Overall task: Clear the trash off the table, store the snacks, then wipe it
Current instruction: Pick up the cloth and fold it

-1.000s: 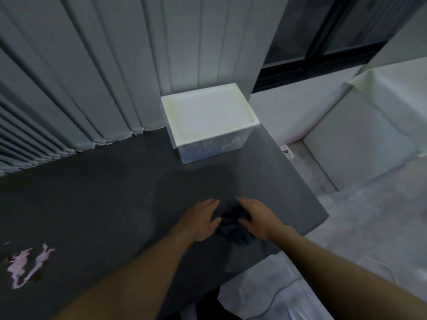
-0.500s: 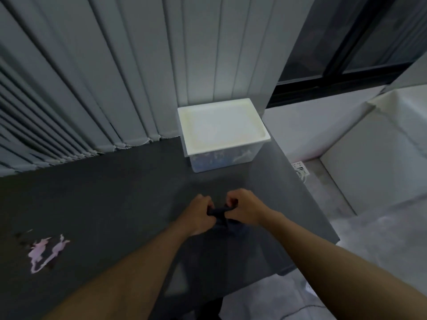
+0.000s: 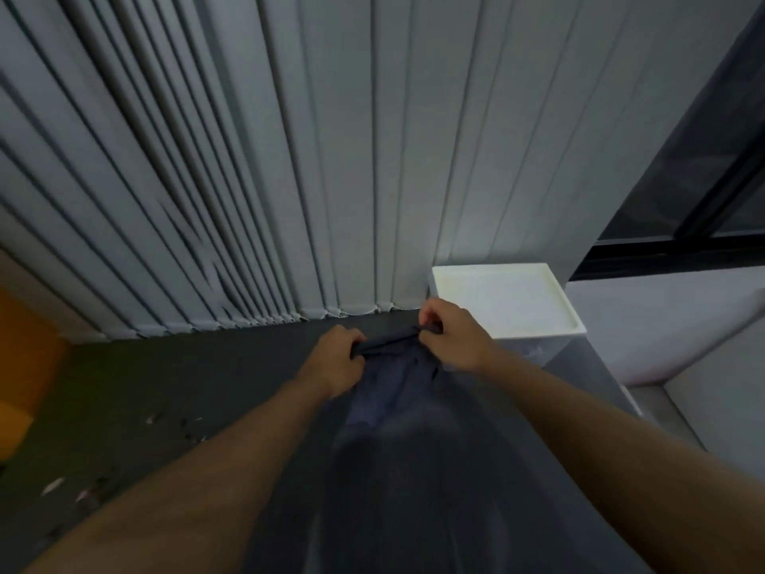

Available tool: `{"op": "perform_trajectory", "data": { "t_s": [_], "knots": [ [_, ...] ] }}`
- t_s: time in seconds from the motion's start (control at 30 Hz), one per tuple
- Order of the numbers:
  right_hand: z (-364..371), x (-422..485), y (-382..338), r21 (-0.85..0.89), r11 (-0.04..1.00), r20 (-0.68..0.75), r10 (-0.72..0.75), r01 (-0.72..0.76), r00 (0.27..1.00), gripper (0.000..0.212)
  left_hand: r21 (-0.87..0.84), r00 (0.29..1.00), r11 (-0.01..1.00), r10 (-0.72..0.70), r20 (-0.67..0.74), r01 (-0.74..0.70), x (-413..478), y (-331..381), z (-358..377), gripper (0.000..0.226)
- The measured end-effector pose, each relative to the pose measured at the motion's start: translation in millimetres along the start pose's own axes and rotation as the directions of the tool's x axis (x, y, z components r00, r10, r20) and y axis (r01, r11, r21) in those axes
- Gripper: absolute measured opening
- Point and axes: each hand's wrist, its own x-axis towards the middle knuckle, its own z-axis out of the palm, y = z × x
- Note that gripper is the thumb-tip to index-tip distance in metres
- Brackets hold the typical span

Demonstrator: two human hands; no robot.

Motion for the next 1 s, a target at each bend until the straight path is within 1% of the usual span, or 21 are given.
{"op": "perform_trajectory", "data": {
  "t_s": [0.1, 0.2, 0.27, 0.3, 0.37, 0.4, 0.43, 0.47, 0.53, 0.6, 0.7, 0.8, 0.9, 1.0],
  "knots": [
    [9, 19, -25, 0.017, 1.0, 0.042, -0.018, 0.017, 0.999, 0.026, 0.034, 0.997, 0.999, -0.023, -0.069, 0.025, -2, -18, -36, 0.022],
    [20, 33, -45, 0.025, 1.0, 0.069, -0.011, 0.009, 0.998, 0.023, 0.089, 0.995, 0.996, -0.023, -0.092, 0.032, -6, -34, -64, 0.019],
    [29, 40, -53, 0.024, 1.0, 0.055, 0.017, -0.018, 0.998, 0.011, 0.093, 0.993, 0.995, -0.018, -0.115, 0.029, -10, -44, -77, 0.017],
    [32, 41, -57, 0.012, 1.0, 0.052, 0.009, -0.009, 0.999, 0.014, 0.08, 0.991, 0.996, -0.022, -0.133, 0.032, -11, -48, -82, 0.017],
    [37, 42, -64, -0.027, 0.998, 0.081, -0.049, 0.051, 0.996, 0.038, 0.05, 0.986, 0.998, -0.019, -0.167, 0.027, -15, -55, -90, 0.016],
    [38, 43, -68, -0.043, 0.996, 0.103, -0.076, 0.081, 0.992, 0.046, 0.037, 0.985, 0.999, -0.014, -0.174, 0.021, -15, -57, -93, 0.016],
    [39, 44, -71, -0.055, 0.993, 0.124, -0.097, 0.104, 0.988, 0.05, 0.026, 0.984, 1.0, -0.01, -0.176, 0.015, -16, -60, -95, 0.016],
    [41, 45, -73, -0.074, 0.989, 0.13, -0.114, 0.124, 0.985, 0.048, 0.016, 0.985, 1.0, -0.005, -0.174, 0.008, -16, -62, -96, 0.017],
    [46, 48, -74, -0.103, 0.982, 0.095, -0.149, 0.159, 0.984, 0.036, 0.002, 0.986, 1.0, 0.005, -0.164, -0.005, -17, -66, -99, 0.019],
    [49, 50, -75, -0.098, 0.982, 0.074, -0.154, 0.161, 0.985, 0.027, -0.022, 0.989, 0.999, 0.025, -0.148, -0.029, -18, -70, -100, 0.019],
    [51, 51, -76, -0.101, 0.983, 0.103, -0.142, 0.152, 0.984, 0.02, -0.02, 0.988, 0.998, 0.051, -0.144, -0.055, -20, -77, -102, 0.015],
    [51, 52, -76, -0.151, 0.977, 0.131, -0.134, 0.153, 0.982, 0.012, 0.036, 0.986, 0.999, 0.043, -0.159, -0.037, -22, -87, -103, 0.014],
    [51, 53, -76, -0.166, 0.974, 0.136, -0.13, 0.152, 0.982, 0.018, 0.082, 0.988, 0.996, 0.04, -0.15, -0.028, -23, -93, -104, 0.017],
    [50, 51, -78, -0.176, 0.966, 0.129, -0.167, 0.188, 0.978, 0.023, 0.072, 0.985, 0.997, 0.017, -0.171, -0.005, -25, -92, -104, 0.022]
  ]
}}
